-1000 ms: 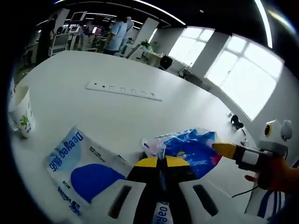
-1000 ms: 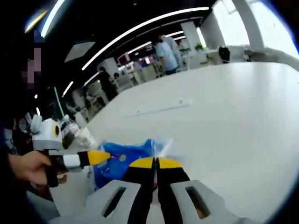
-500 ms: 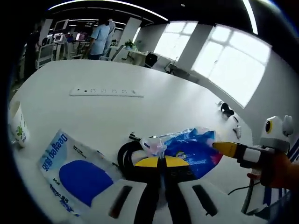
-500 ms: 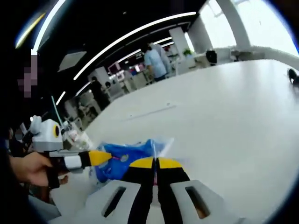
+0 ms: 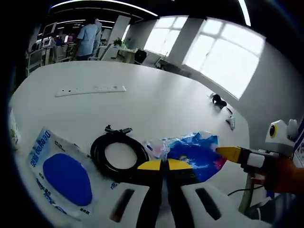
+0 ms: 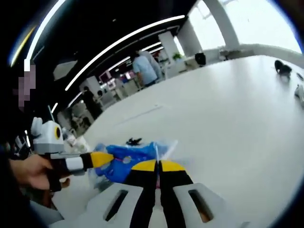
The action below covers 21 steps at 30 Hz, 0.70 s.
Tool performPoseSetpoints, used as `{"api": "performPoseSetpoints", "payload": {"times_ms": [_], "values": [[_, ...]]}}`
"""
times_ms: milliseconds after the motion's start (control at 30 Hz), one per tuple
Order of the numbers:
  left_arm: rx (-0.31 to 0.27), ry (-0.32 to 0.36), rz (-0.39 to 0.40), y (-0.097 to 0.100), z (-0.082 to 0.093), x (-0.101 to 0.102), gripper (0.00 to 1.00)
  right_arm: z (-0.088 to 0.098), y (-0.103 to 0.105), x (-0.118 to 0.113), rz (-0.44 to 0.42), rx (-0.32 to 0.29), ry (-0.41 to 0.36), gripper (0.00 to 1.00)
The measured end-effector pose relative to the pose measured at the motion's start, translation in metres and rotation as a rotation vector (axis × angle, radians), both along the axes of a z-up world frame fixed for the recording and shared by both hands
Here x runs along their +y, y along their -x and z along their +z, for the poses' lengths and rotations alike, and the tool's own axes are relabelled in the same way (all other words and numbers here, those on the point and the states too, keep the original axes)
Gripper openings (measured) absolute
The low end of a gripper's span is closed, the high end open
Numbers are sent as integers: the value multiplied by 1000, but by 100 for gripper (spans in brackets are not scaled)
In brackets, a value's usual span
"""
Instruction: Arrange the tabletop items into an orderly group along one side of the table until the central work area is clear of visible clutter.
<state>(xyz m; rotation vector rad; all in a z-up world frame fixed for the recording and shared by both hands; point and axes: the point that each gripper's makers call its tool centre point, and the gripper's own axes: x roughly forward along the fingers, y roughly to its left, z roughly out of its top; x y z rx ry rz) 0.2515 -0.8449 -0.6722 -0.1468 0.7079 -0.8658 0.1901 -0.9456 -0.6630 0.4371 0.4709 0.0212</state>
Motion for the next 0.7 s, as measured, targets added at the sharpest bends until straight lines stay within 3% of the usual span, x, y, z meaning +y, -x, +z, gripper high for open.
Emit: {"api": "performPoseSetpoints", "payload": {"times_ms": [333, 700], "values": [[3, -11, -48, 20, -6, -11, 0, -8, 25, 1, -39, 12, -10, 0], [10, -27, -76, 30, -17, -18, 0, -17, 38, -3, -70, 20, -22, 0]]}}
